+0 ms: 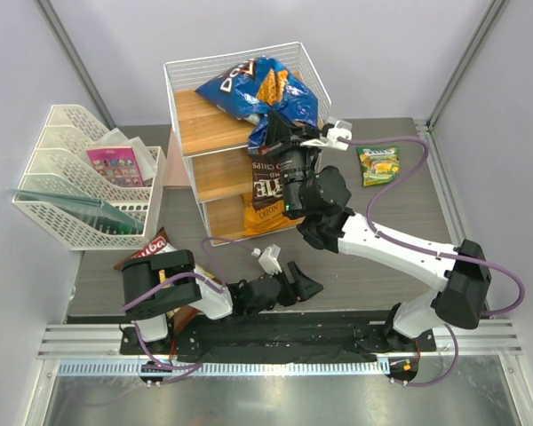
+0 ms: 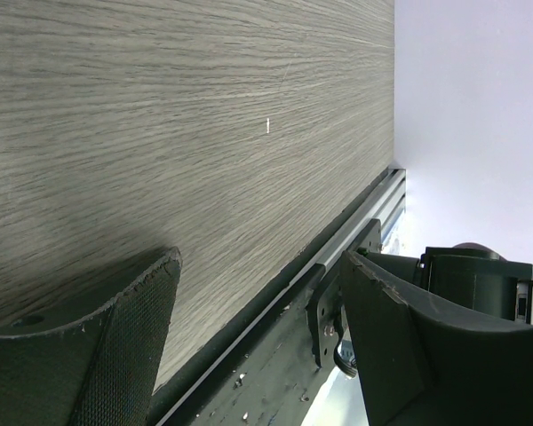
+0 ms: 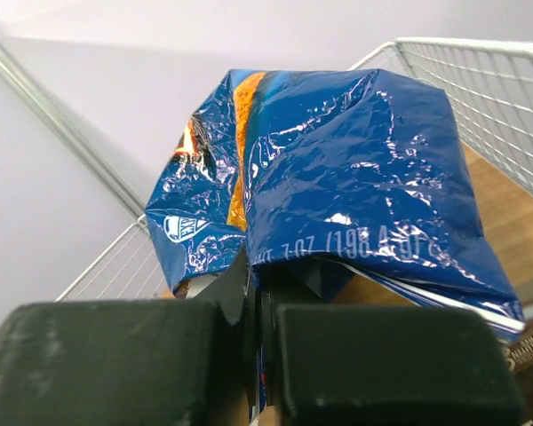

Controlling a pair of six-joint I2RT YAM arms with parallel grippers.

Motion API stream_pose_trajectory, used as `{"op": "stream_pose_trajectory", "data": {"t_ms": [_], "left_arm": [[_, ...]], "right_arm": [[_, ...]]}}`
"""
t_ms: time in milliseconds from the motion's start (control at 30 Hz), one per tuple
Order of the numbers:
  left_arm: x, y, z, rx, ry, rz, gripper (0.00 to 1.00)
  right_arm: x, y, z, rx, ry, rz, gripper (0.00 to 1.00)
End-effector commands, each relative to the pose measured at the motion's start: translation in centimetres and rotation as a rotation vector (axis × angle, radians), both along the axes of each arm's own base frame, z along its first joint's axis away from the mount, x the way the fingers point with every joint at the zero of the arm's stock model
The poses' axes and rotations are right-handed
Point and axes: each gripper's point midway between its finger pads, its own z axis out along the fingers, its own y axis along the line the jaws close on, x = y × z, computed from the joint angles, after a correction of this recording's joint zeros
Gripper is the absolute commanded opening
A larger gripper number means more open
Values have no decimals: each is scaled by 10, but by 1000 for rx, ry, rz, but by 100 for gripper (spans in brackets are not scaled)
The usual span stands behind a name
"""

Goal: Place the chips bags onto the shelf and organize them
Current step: Place the potato chip on the shelf.

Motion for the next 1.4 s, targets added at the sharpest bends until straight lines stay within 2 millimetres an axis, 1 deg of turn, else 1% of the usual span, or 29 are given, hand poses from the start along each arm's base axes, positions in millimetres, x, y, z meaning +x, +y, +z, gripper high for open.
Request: {"op": "stream_pose_trajectory", "data": {"t_ms": [0,33,100,133,200,267,300,333,367,400,433,567,600,633,767,833,867,900,967,1033,1067,1133,1167,1200,1233,1267,1367], "left_arm": [[-35,85,-117,482,123,-74,76],[-35,85,-117,480,125,-73,76],[-35,86,-119,484,127,-74,76],[-35,85,-118,480,128,-74,76],[-36,85,-119,482,131,-77,76],[-36,85,-120,482,132,-78,76],[-37,86,-120,483,133,-79,76],[-37,86,-120,483,134,-78,76],[-37,87,-121,485,135,-78,76],[-37,89,-122,489,135,-77,76],[-37,88,-121,484,135,-78,76],[-38,91,-122,490,134,-76,76],[-38,92,-123,491,137,-76,76],[-38,92,-123,488,136,-76,76],[-39,93,-123,487,135,-78,76],[-39,93,-123,488,138,-81,76],[-39,92,-123,485,134,-80,76],[-40,92,-123,485,138,-84,76],[-40,91,-123,484,137,-88,76],[-39,90,-122,481,134,-89,76],[-39,89,-122,480,133,-88,76],[-39,89,-121,479,134,-87,76],[-39,89,-121,479,134,-87,76],[-39,90,-122,481,134,-86,76],[-39,89,-121,477,135,-86,76],[-39,89,-122,480,136,-86,76],[-39,88,-122,485,133,-89,76]], "right_arm": [[-4,-35,-10,89,19,-129,1],[-7,-41,-13,120,15,-149,1],[-11,-45,-16,113,11,-170,1],[-14,-50,-16,139,3,-180,1],[-18,-48,-18,137,-6,-184,1],[-23,-50,-15,146,-23,-200,1],[-24,-43,-20,105,-24,-210,1],[-28,-46,-13,138,-46,-216,1],[-29,-44,-12,136,-49,-225,1],[-27,-38,-16,104,-53,-238,1],[-27,-37,-9,114,-61,-240,1],[-22,-21,-3,93,-77,-221,1],[-18,-15,-5,60,-66,-216,1],[-16,-10,-4,68,-61,-208,1],[-13,-8,-7,59,-48,-212,1],[-8,-4,-10,21,-27,-200,1],[-5,-9,-6,59,-24,-184,1],[0,-5,-11,17,-6,-174,1],[8,-8,-14,-3,17,-171,1],[14,-8,-13,-13,26,-155,2],[23,-9,-19,-29,51,-151,3],[32,-10,-20,-43,61,-130,2],[43,-15,-28,-47,92,-127,2],[46,-18,-29,-45,100,-123,2],[49,-17,-30,-56,103,-106,2],[53,-16,-37,-88,129,-108,2],[52,-14,-38,-109,129,-92,3]]}}
